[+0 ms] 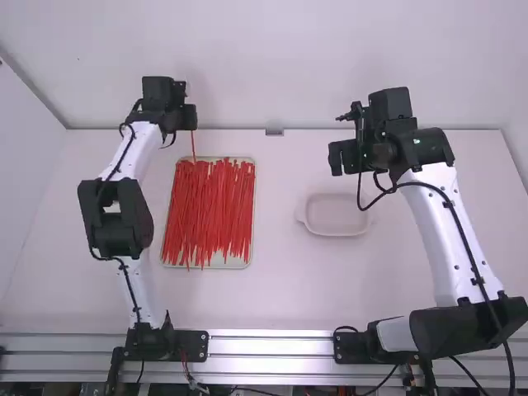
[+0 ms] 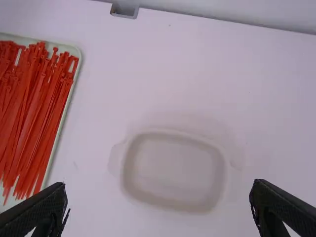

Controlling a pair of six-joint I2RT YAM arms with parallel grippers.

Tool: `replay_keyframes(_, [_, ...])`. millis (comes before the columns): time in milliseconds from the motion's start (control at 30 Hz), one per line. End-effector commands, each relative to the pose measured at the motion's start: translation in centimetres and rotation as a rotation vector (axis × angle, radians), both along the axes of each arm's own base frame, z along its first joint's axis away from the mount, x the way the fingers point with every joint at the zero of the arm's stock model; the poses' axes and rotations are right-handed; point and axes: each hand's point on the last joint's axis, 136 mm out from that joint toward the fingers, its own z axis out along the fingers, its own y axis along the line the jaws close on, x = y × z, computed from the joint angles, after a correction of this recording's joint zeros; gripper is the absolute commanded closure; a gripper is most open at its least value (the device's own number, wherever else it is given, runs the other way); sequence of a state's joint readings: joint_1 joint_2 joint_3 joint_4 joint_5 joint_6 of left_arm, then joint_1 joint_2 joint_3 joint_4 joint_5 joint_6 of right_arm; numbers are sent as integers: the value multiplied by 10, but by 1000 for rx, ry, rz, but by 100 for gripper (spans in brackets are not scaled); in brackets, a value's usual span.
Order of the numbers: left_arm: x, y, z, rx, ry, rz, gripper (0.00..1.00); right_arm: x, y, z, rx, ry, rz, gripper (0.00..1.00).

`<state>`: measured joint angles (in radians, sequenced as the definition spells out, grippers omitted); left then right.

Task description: Fasten the cable tie

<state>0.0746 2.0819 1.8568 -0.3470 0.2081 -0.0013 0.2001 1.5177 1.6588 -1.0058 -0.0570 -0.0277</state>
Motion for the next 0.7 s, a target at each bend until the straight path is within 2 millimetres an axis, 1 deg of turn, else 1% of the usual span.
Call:
replay_keyframes(0, [-12,-14,93,-23,-176,-44,98,4,1,8,6,-22,-3,2])
replay_keyframes(100, [-27,-20,128,-32,-235,-66,98,6,2,10,8,-31,-3,2])
replay_keyframes(167, [-43,-27,157,-27,-275,-79,98,7,4,11,10,-39,1,2])
replay_keyframes(200, [-45,-27,159,-26,-278,-79,98,7,4,11,10,-41,2,2])
replay_keyframes(300, [-73,-37,203,7,-355,-107,98,9,12,14,12,-58,23,2])
replay_keyframes(333, [-77,-38,208,8,-364,-110,98,9,13,14,12,-61,26,2])
replay_keyframes(367, [-89,-41,223,12,-389,-115,98,9,16,15,14,-66,33,2])
replay_keyframes(400, [-96,-42,231,15,-400,-118,98,10,17,16,14,-70,36,2])
replay_keyframes(433, [-111,-43,245,22,-422,-124,98,10,20,17,16,-76,44,2])
replay_keyframes(467, [-113,-43,246,22,-423,-124,98,10,21,17,16,-76,44,2])
replay_keyframes(500, [-121,-44,252,23,-433,-123,98,10,23,17,17,-78,49,2])
replay_keyframes(567, [-145,-41,267,48,-470,-125,98,10,25,17,17,-79,55,2])
replay_keyframes(600, [-148,-41,268,50,-474,-125,98,10,25,17,18,-79,55,2])
replay_keyframes(667, [-170,-39,275,59,-505,-113,98,10,23,17,17,-79,52,2])
